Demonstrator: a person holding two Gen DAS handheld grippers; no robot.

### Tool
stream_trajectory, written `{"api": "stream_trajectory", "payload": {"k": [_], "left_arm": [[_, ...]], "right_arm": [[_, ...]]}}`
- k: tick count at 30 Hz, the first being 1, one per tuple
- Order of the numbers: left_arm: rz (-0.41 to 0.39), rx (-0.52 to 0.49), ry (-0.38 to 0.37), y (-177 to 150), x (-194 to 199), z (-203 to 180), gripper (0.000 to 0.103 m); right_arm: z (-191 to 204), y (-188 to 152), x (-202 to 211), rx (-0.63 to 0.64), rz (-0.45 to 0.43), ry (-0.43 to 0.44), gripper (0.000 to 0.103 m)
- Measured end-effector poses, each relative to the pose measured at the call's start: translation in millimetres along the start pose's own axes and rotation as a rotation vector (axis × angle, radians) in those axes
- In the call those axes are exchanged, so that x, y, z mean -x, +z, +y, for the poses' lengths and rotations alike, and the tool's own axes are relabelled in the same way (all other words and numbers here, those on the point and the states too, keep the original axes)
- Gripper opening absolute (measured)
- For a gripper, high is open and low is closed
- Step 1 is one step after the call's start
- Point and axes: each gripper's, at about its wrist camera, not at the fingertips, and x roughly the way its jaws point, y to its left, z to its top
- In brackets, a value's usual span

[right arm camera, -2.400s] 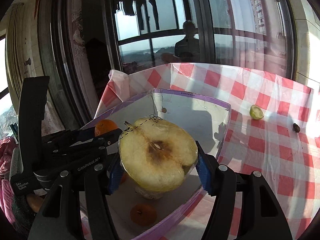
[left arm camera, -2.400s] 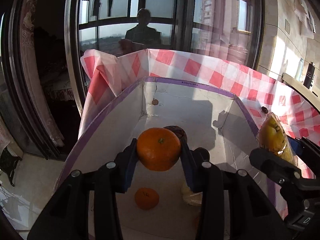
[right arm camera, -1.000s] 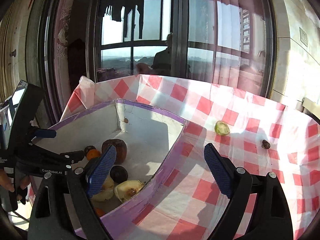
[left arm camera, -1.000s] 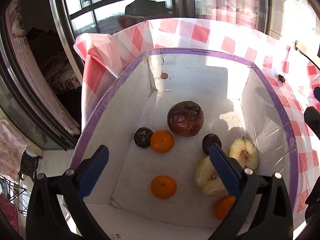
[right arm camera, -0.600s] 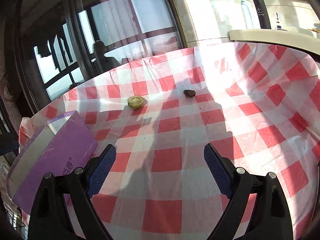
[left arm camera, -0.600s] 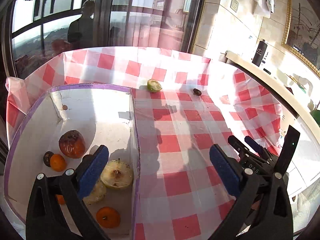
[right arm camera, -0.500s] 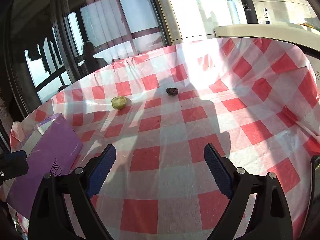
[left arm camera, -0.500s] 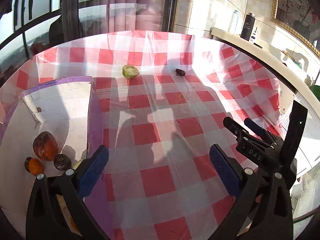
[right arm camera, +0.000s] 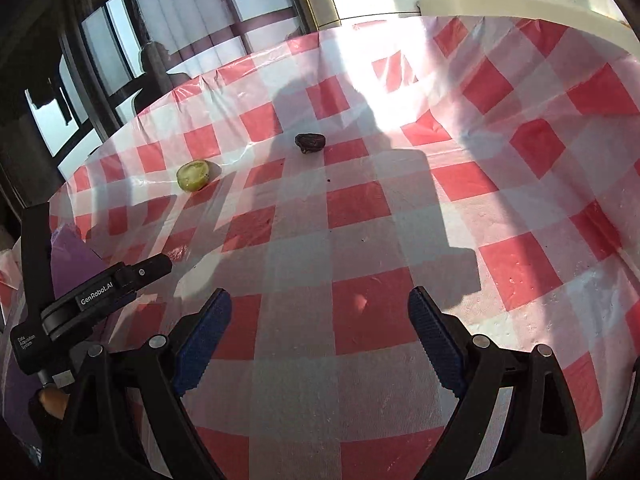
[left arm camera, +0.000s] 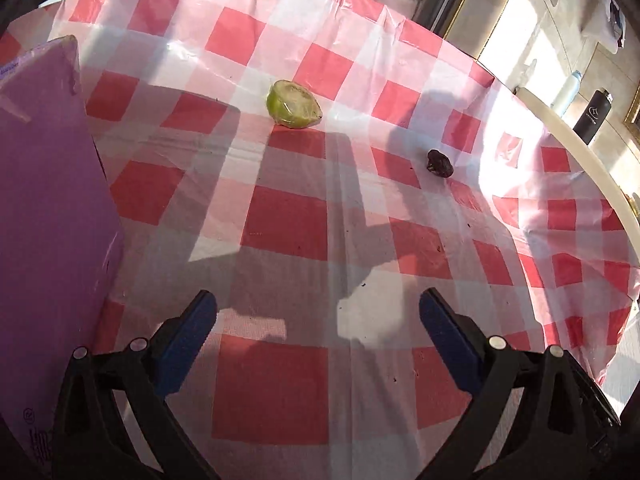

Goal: Organize fruits
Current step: 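Grasp the dark date with the right tool and lift it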

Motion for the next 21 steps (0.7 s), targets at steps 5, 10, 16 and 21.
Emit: {"api": "stream_trajectory", "payload": {"k": [5, 10, 16, 21], "left_arm": [[-0.033, 0.031, -0.094, -2, 3, 6, 0.101], [-0.047, 0.033, -0.070, -2, 0, 2, 0.101], [-0.049, 0.034, -0.067, -2, 1, 3, 0.101], [-0.045, 0.028, -0.056, -1, 0, 3, 0.101]], "right_arm": [[13, 52, -63, 0.074, 0.025, -0.038, 0.086], [13, 104, -129, 0.064, 0.060, -0.070, 0.086], [19, 142, -185, 0.051, 0.100, -0.080, 0.086], [31, 157, -216, 0.094, 0.160, -0.116, 0.084]]}}
